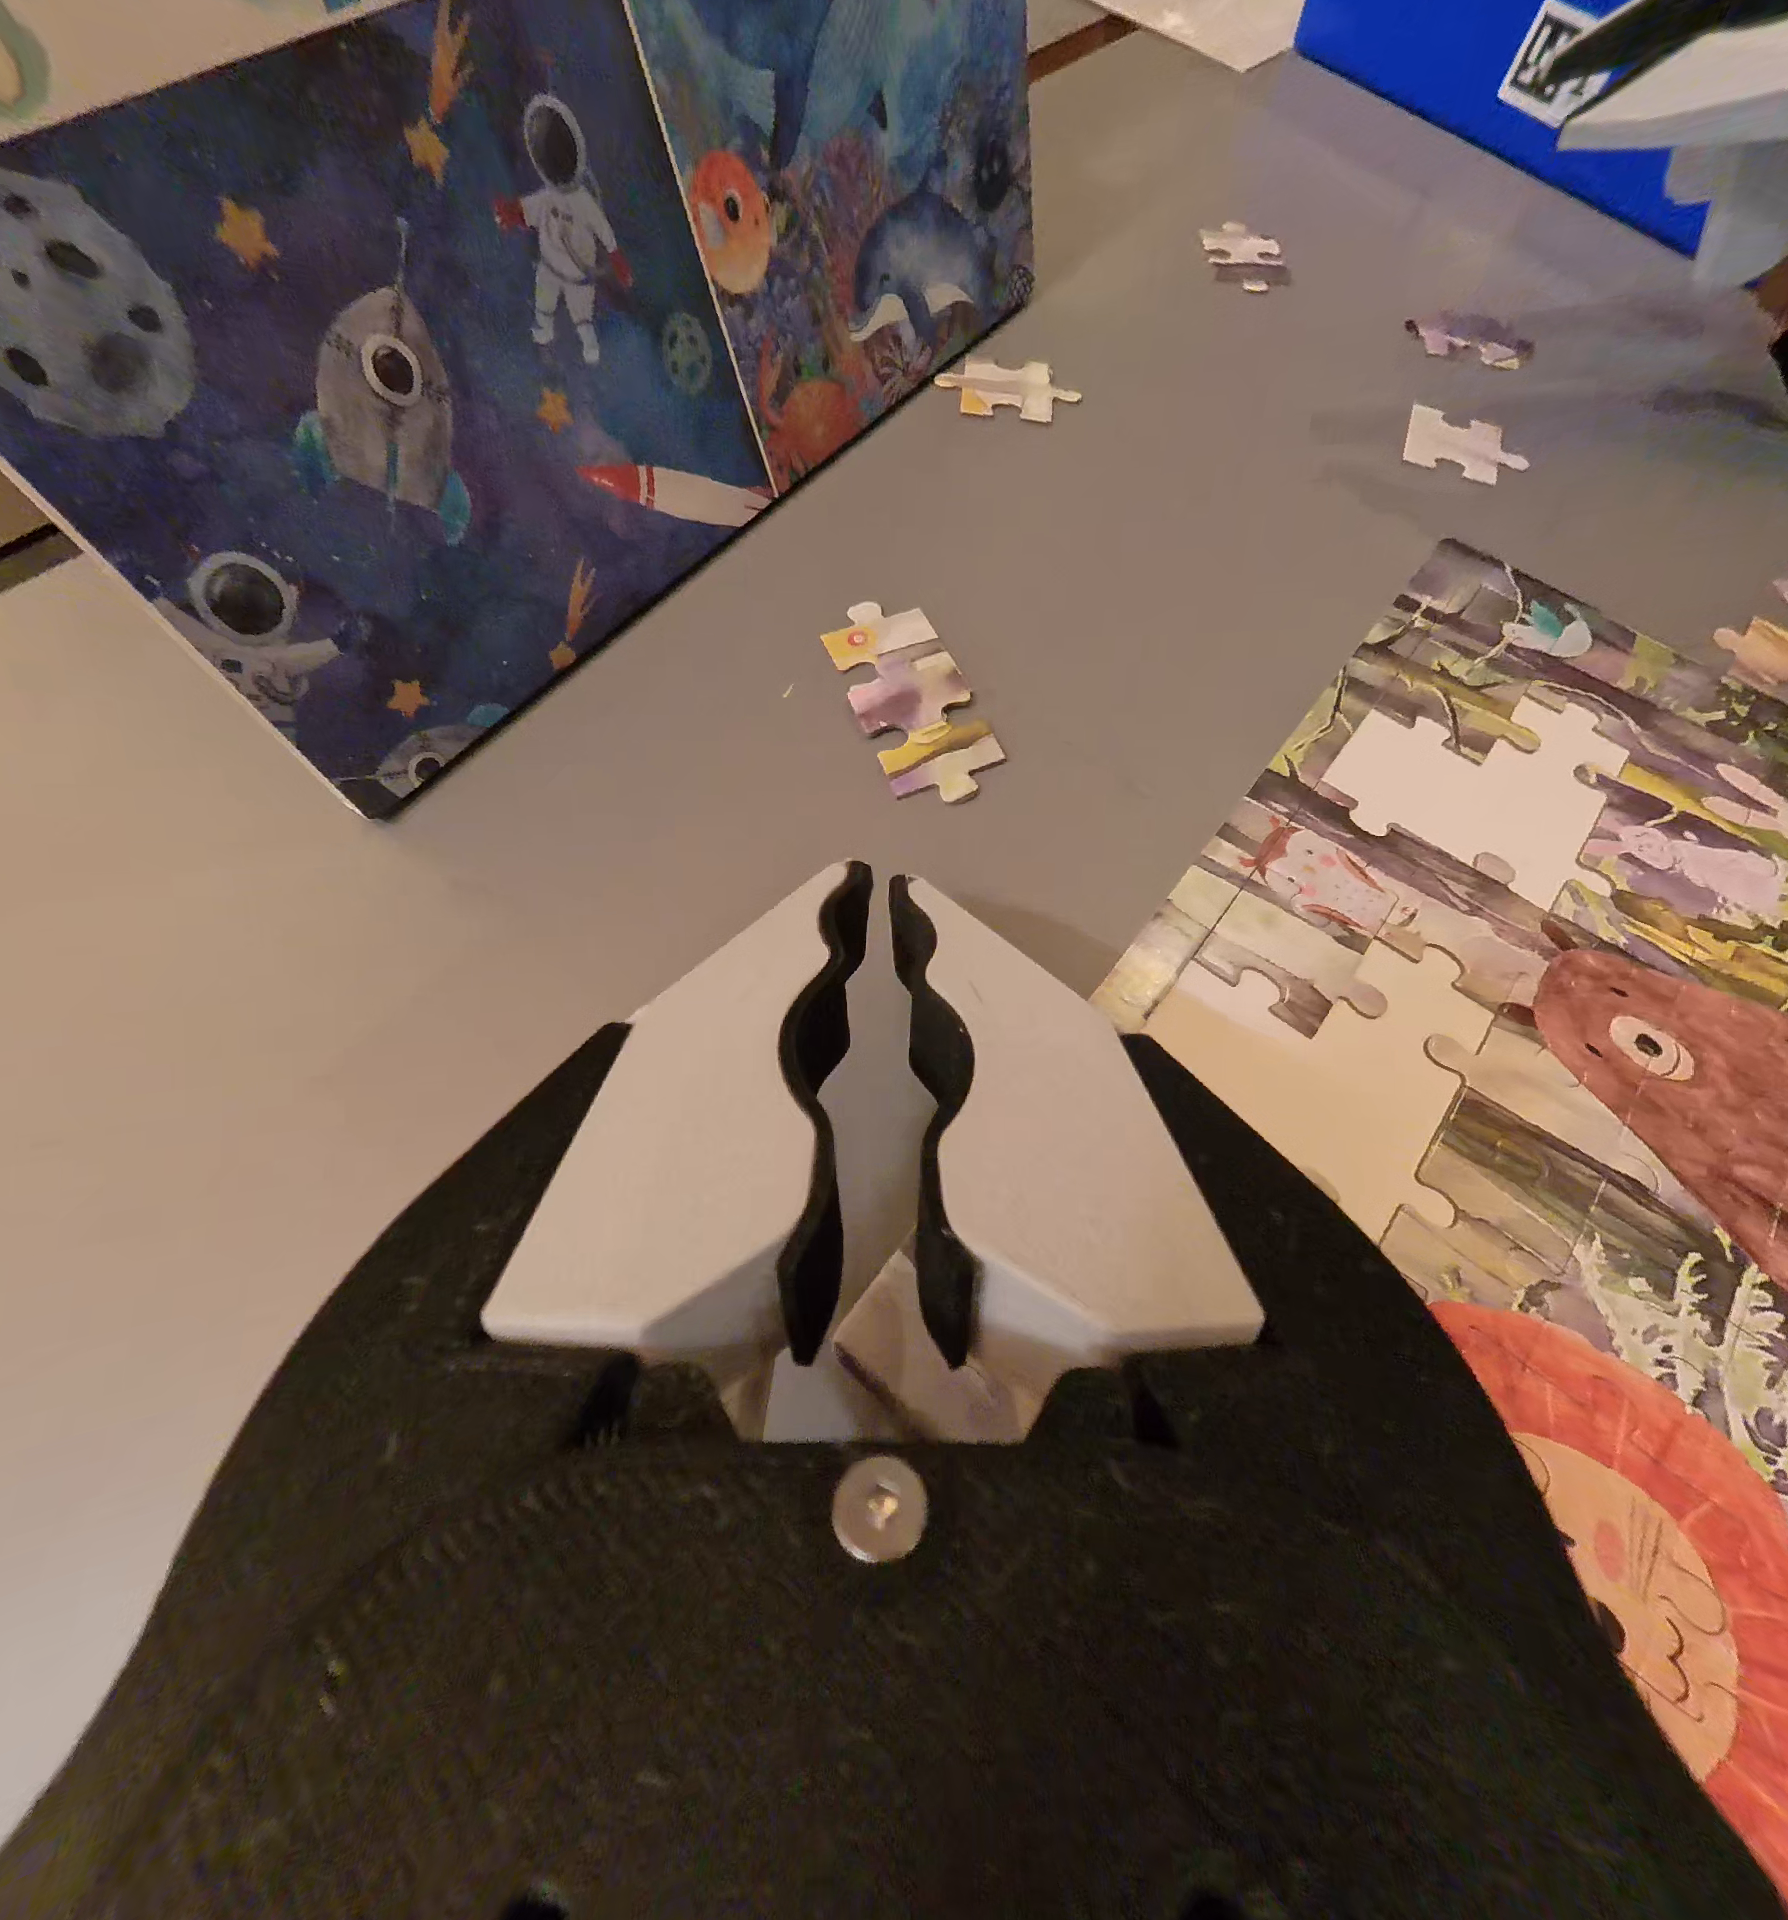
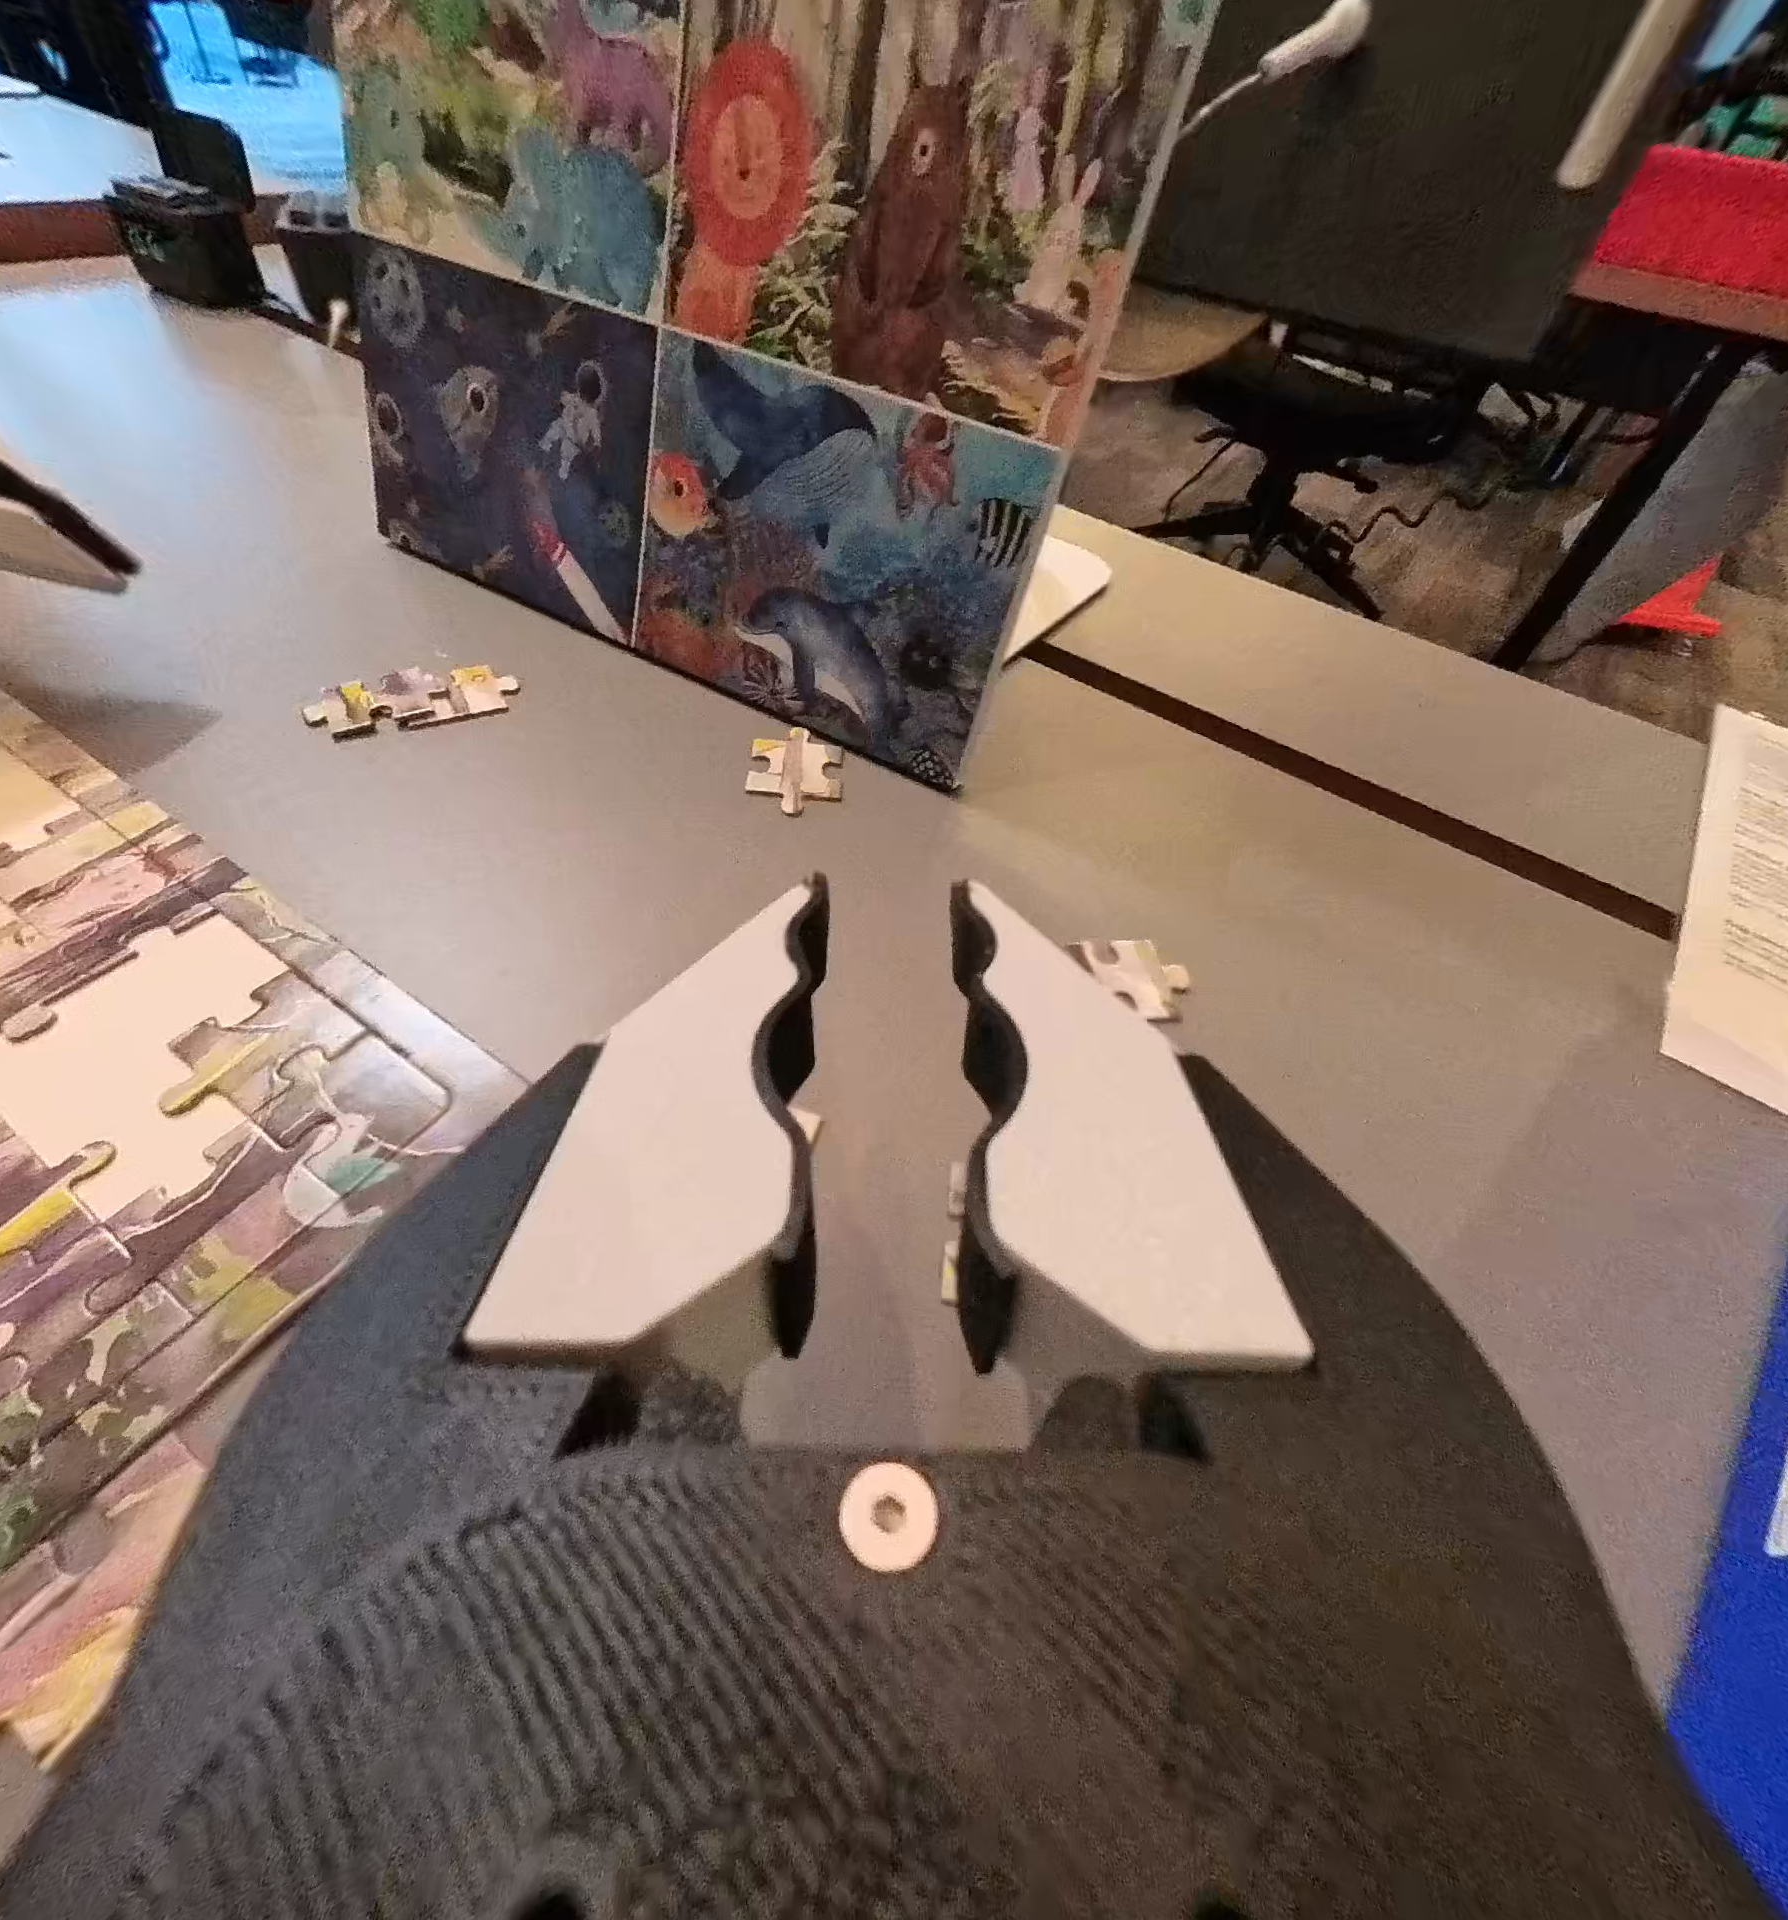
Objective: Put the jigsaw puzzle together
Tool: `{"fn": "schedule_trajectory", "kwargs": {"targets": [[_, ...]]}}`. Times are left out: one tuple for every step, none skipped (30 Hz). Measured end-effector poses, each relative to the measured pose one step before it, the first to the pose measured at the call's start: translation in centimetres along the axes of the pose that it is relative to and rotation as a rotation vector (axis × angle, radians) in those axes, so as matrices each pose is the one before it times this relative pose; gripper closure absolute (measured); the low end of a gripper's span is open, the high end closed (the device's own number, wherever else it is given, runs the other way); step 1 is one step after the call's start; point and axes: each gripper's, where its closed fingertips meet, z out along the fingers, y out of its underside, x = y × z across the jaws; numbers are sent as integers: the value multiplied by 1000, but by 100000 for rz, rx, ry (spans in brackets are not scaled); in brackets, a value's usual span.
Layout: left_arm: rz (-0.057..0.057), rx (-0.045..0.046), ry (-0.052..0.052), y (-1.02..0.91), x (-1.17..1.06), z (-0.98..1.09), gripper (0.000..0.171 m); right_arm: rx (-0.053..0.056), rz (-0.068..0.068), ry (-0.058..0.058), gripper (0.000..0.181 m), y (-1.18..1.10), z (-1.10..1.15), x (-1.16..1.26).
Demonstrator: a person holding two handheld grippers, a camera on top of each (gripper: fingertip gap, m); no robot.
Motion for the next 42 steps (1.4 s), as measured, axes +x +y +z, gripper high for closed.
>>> {"fn": "schedule_trajectory", "kwargs": {"targets": [[160,501,-460,-59,-49,-38,170,1460,1420,483,160,-184,-205,313],[-102,662,-139,-72,-15,-26,170,1874,1322,-284,160,-307,-228,141],[-355,948,97,-122,11,-33,170,1838,1025,-435,159,-351,-226,57],[-430,1033,255,-122,18,-31,170,1692,480,-36,160,-336,-229,59],[-184,708,-19,-92,-28,-28,170,1387,-149,336,160,-288,-231,68],[201,334,-467,-26,-87,-15,170,922,-631,906,160,-197,-230,115],[471,35,-623,19,-91,4,170,464,-785,1266,160,-136,-208,185],[537,-147,-602,33,-89,10,170,231,-647,1100,160,-92,-181,164],[394,-75,-421,32,-54,20,169,326,-282,959,160,-82,-162,169],[112,-35,-31,1,8,6,169,531,163,596,160,-88,-130,150],[-27,-11,-160,10,-21,4,169,393,564,409,160,-50,-100,157],[-151,83,-59,-4,-24,-10,169,221,778,582,159,-18,-79,215],[-308,149,-137,-21,-51,-14,169,30,937,513,159,14,-54,234],[-611,51,51,2,-70,-1,168,-264,1098,612,158,80,-37,261],[-842,-59,211,19,-62,4,168,-628,1241,897,158,154,-25,315],[-927,-65,291,0,-68,14,167,-1093,1416,1002,158,217,0,342],[-909,-140,329,30,-57,13,166,-1526,1640,910,157,294,24,332],[-588,-306,58,34,-59,40,165,-2300,2215,1137,156,426,77,396],[-40,-623,-192,72,-25,63,164,-3821,3301,1258,156,668,132,445],[655,-964,-262,106,37,97,163,-5644,4445,609,155,937,169,389],[1271,-1299,-458,141,78,141,163,-6352,4278,-481,153,975,207,218],[1552,-1571,-551,186,104,161,162,-4647,1949,-979,153,689,175,54],[1575,-1458,-576,157,94,155,162,-3238,371,768,153,498,110,201],[1318,-1145,-432,135,91,129,162,-2131,-449,1792,153,345,60,296],[706,-843,-86,92,55,88,162,-1672,-428,1075,152,269,52,165],[-105,-503,200,57,10,55,162,-1397,301,357,152,232,72,84],[-875,-195,583,28,-25,19,162,-771,856,-489,151,163,93,-40],[-1448,106,847,3,-62,-10,162,-211,1069,-1383,150,85,118,-141],[-1831,433,933,-49,-81,-44,162,250,1025,-1752,149,7,113,-210],[-1925,730,842,-73,-107,-82,161,266,884,-1348,149,-2,87,-151],[-1684,985,672,-101,-99,-102,161,138,486,-1093,148,-10,57,-136],[-1390,1000,580,-109,-76,-94,161,85,30,-655,147,-24,46,-88],[-1136,768,480,-84,-62,-81,161,98,-339,-233,147,-46,16,-48],[-877,429,322,-47,-47,-43,161,166,-559,47,147,-50,4,-33],[-563,122,206,-9,-37,-10,161,281,-682,200,147,-73,-14,-13],[-227,-81,106,10,-14,4,161,354,-605,302,147,-83,-33,-3],[66,-199,-29,18,7,24,161,402,-488,125,147,-81,-29,-25],[317,-254,-160,32,20,23,161,381,-302,-70,147,-87,-22,-39],[498,-283,-219,33,33,32,161,310,-188,-258,147,-82,-23,-61],[544,-348,-232,38,35,35,161,294,-132,-251,147,-62,-18,-52],[517,-411,-209,50,31,40,161,343,-148,-213,147,-69,-15,-45],[487,-362,-176,34,39,38,161,337,-163,-125,147,-69,-7,-50]]}}
